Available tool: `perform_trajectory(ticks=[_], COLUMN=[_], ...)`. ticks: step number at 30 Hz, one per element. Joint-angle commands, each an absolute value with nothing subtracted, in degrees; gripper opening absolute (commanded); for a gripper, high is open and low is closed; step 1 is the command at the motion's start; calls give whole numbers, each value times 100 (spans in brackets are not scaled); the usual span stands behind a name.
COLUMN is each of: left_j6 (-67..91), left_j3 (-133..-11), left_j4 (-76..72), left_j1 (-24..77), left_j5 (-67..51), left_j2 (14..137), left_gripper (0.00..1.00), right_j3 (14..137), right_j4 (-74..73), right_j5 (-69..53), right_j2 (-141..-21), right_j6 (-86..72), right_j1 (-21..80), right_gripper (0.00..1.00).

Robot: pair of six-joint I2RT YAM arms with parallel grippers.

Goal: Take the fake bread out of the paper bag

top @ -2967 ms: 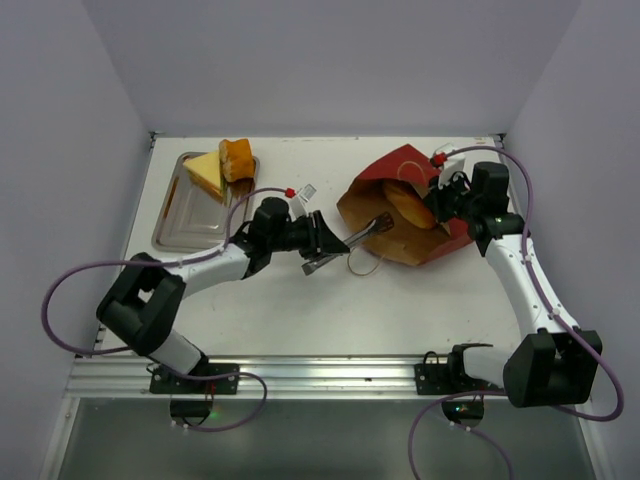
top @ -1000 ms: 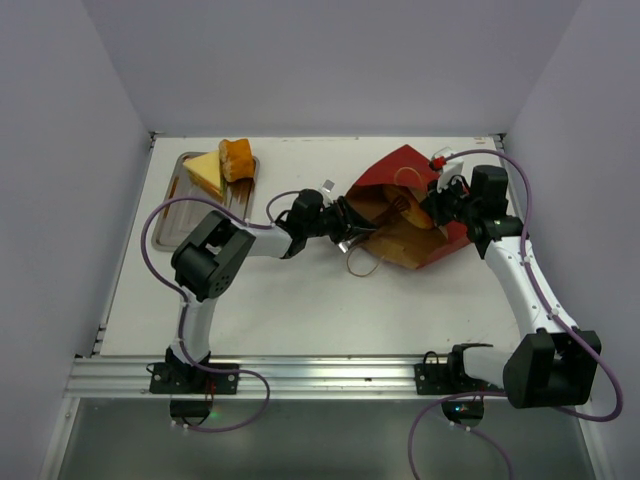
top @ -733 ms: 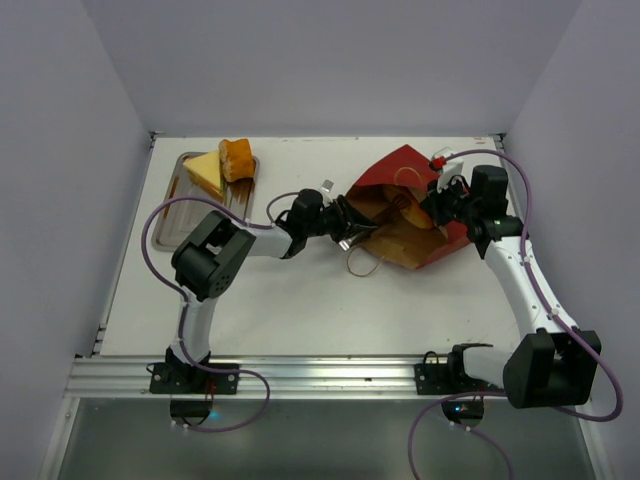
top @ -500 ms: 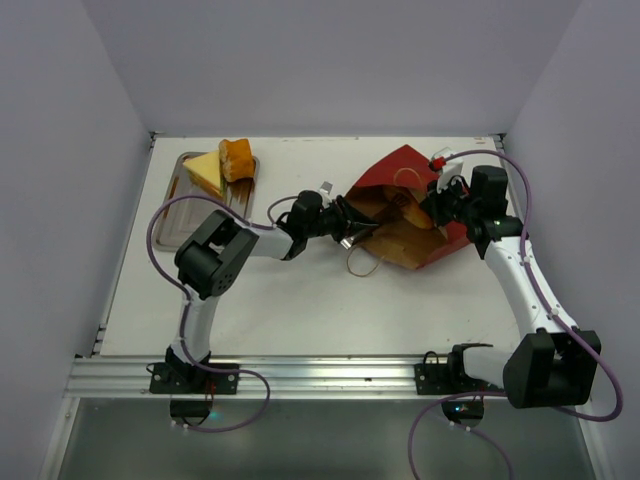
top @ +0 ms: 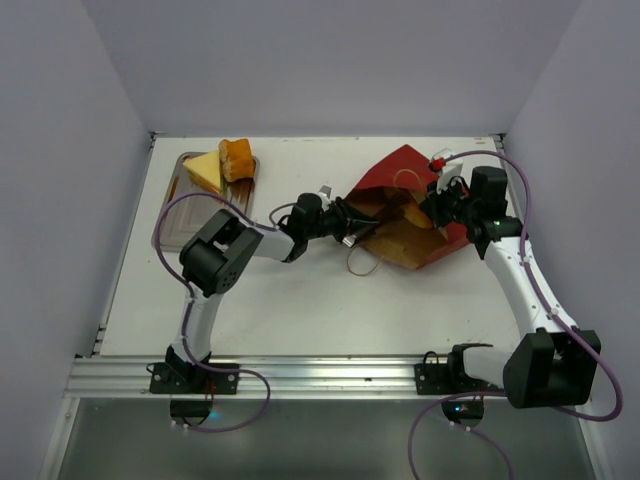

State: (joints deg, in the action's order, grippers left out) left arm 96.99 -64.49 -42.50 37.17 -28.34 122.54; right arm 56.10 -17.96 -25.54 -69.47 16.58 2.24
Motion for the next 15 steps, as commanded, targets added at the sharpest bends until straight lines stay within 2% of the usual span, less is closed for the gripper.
perform_trajectory(ticks=[1,4,5,10,14,15], left_j6=[9879,9914,9940,9967,9871,9844], left_j3=[-6565,-6557,-6557,-6486,-6451,-6442], left_j4=[-4676,-4728,-4755,-4843,-4852,-4834], left_j1=[3727,3727,3727,3727,3727,3727], left_j5=[-2856,-2900,-2918,-2953,-2962,-2962], left_j2=[12357,12436,12454,12533,12446,12419], left_gripper=[43,36,30,16,0,0], right_j3=[5572,5572,5572,5572,5572,5572], right_j4=[-1749,-1758,-1749,-1758,-1758,-1749], right_j5=[-2742,-2742,-2751,-2751,-2751,-2751], right_j2=[-6855,-6855,-6847,-6838,-6820,-6820], right_j6=[1608,1608,1608,1600,1582,1591], right_j1=[228,228,229,220,229,220], right_gripper=[2,2,2,2,2,2])
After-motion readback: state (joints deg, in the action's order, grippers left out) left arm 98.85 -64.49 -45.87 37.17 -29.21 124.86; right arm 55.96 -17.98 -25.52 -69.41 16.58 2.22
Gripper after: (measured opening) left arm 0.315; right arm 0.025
